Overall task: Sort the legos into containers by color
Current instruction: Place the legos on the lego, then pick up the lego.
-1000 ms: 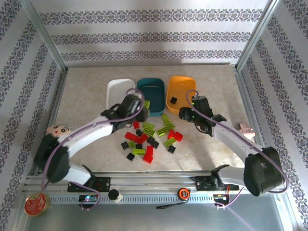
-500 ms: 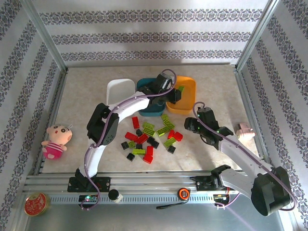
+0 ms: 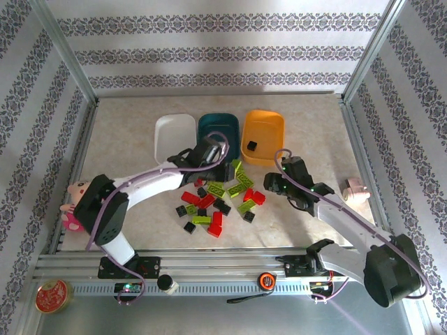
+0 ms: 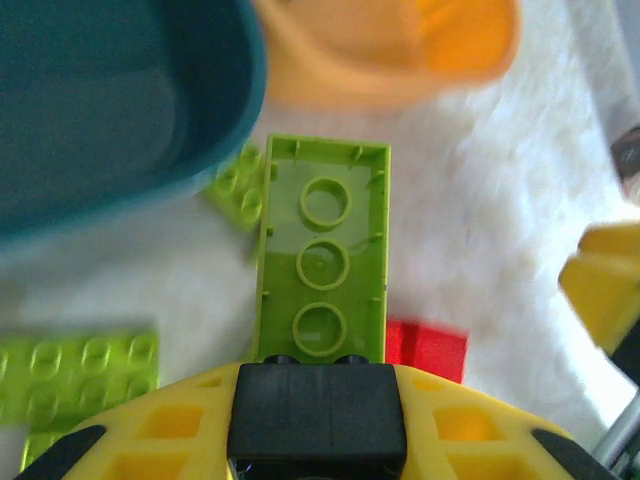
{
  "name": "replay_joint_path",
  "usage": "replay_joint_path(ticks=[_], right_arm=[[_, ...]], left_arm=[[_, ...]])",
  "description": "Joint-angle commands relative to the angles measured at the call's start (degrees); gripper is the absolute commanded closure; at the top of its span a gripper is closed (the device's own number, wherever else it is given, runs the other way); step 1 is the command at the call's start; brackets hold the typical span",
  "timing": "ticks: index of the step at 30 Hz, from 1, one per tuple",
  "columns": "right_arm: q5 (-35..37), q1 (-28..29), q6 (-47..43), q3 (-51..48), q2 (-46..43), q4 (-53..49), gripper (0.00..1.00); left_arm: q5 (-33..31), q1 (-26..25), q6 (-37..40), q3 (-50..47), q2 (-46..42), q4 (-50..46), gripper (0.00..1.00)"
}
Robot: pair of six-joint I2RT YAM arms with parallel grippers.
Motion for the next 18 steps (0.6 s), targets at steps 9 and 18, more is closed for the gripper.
replay_joint_path(ticks=[9,18], right_arm=[[-3.17,5.81,-1.83,4.27,6.81,5.09,0.40],[-1.37,5.85,-2.38,3.84,5.05,3.76,0.40]], left_arm=[[3.28,-1.48,-3.31,-11.97,-4.66,3.83,0.58],[2.29,-1.57,-2.61,-11.22,-5.80,1.62,0.57]])
